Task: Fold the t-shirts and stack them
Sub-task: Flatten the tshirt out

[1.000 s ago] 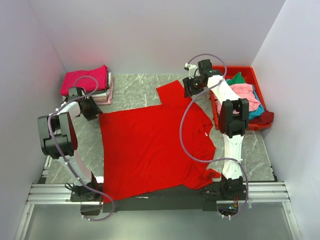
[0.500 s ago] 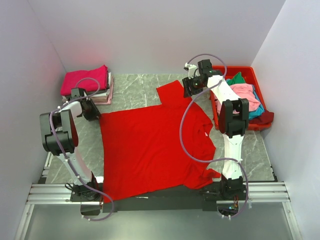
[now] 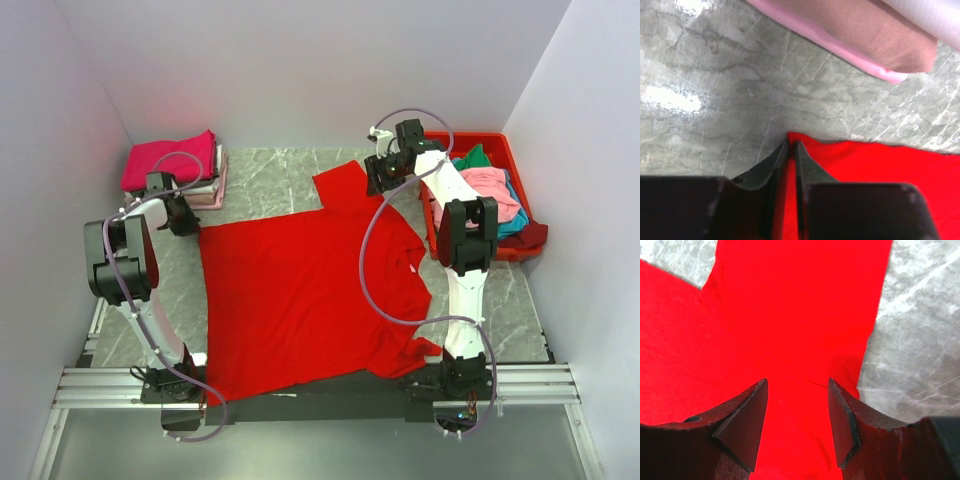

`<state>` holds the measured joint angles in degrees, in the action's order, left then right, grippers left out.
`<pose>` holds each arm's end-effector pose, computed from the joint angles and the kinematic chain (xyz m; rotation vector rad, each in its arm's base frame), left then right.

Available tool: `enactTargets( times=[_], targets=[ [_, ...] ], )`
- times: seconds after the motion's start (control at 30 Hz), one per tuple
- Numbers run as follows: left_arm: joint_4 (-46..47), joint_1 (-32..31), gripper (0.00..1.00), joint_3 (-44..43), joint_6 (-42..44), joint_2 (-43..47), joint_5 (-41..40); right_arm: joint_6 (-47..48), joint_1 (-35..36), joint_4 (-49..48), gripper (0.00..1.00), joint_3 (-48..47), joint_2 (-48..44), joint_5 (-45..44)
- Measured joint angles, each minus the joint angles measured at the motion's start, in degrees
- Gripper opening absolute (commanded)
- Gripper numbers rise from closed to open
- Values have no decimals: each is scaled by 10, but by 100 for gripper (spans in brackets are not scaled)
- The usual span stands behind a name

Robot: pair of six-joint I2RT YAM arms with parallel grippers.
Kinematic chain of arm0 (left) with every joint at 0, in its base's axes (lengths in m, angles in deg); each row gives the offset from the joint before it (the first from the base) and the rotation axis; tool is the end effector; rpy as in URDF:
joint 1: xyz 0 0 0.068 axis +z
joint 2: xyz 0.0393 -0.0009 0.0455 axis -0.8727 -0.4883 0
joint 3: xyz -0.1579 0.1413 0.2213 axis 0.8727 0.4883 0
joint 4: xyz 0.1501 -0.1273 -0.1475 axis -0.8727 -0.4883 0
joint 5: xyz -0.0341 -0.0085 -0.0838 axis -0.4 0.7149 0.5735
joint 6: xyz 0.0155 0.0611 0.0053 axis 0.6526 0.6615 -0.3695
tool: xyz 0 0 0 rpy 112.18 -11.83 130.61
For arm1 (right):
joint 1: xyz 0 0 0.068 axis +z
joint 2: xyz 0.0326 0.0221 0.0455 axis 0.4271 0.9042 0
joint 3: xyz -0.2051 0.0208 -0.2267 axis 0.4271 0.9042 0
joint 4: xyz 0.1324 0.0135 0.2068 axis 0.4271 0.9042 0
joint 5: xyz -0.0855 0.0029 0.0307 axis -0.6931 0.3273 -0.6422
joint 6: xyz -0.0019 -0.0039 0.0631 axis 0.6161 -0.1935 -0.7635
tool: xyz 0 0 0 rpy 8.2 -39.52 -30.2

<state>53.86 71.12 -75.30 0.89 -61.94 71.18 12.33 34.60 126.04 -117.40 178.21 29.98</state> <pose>0.3942 0.0651 0.1903 -0.7244 2.4844 -0.2712 0.4978 0.1023 0.2486 -0.7100 2.3994 0.5067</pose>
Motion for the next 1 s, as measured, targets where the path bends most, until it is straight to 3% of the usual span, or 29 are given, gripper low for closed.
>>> enactTargets(
  times=[0.07, 0.1, 0.3, 0.53, 0.77, 0.87, 0.9, 0.93, 1.0],
  targets=[
    [0, -1, 1, 0, 3, -1, -2, 1, 0, 7, 58, -2, 0, 0],
    [1, -1, 1, -1, 4, -1, -2, 2, 0, 13, 59, -6, 1, -1],
    [-2, -4, 0, -1, 12, 2, -5, -4, 0, 22, 59, -62, 31, -11],
    [-43, -7, 0, 23, 20, 52, -31, -3, 0, 32, 59, -160, 109, -87],
    [-54, -7, 0, 43, 26, 108, -34, 20, -1, 61, 57, -166, 156, -124],
    [-56, -7, 0, 54, 27, 117, -34, 29, -1, 72, 39, -165, 159, -126],
    [-57, -7, 0, 59, 27, 121, -33, 30, -1, 75, 25, -166, 159, -125],
    [-58, -7, 0, 63, 28, 124, -33, 33, -1, 78, 20, -166, 159, -124],
    [-62, -7, 0, 73, 28, 135, -33, 35, -1, 88, 0, -165, 159, -119]
  ],
)
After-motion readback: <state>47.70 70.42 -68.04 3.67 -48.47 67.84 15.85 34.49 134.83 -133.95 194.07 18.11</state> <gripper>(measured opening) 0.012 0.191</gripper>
